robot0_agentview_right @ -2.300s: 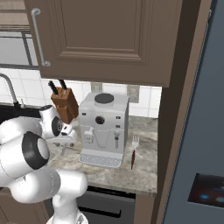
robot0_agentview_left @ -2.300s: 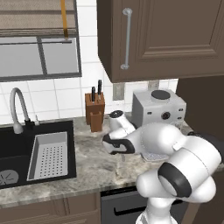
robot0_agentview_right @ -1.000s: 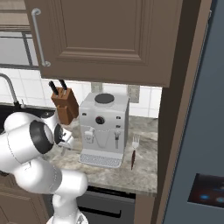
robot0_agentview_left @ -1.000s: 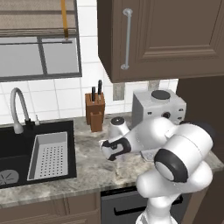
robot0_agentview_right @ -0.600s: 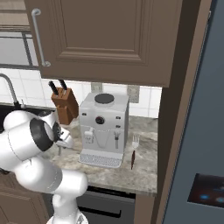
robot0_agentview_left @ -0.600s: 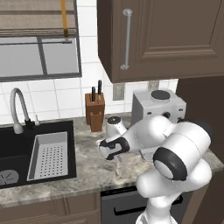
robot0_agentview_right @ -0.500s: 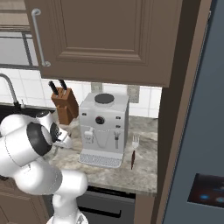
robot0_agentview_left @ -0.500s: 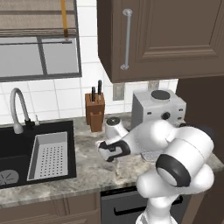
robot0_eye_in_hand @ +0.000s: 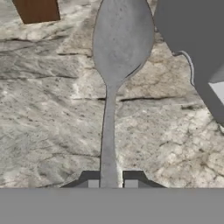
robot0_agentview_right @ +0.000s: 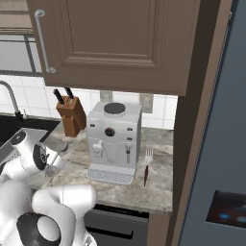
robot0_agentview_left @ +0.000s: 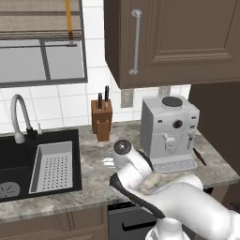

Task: Take the fork and place it on the left side of the plate. Then take the spoon and place it on the right side of the plate. Make sure they're directly next to the plate.

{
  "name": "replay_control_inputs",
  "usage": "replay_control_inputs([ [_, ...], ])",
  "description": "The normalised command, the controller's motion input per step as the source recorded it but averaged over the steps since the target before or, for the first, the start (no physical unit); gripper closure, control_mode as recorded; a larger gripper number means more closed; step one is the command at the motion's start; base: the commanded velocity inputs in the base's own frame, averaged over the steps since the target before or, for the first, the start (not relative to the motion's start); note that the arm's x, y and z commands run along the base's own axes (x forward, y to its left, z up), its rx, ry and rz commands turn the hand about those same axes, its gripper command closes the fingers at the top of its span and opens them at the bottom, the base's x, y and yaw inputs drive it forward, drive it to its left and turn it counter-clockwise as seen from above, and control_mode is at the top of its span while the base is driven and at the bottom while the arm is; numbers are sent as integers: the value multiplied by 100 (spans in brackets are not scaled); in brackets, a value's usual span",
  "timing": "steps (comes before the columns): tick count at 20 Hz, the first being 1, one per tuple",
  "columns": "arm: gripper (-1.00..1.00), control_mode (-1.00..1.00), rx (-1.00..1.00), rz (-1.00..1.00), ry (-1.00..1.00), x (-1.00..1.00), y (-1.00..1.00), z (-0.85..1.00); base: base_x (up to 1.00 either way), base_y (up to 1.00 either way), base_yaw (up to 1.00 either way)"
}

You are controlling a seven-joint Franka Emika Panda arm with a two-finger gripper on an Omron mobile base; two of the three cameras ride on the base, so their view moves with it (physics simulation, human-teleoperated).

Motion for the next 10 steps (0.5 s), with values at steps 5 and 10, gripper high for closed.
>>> replay_control_inputs([
  [5, 100, -100, 0, 0, -21, -48, -34, 72, 0, 0, 0],
  [10, 100, -100, 1, 0, -5, -18, -51, 93, 0, 0, 0],
])
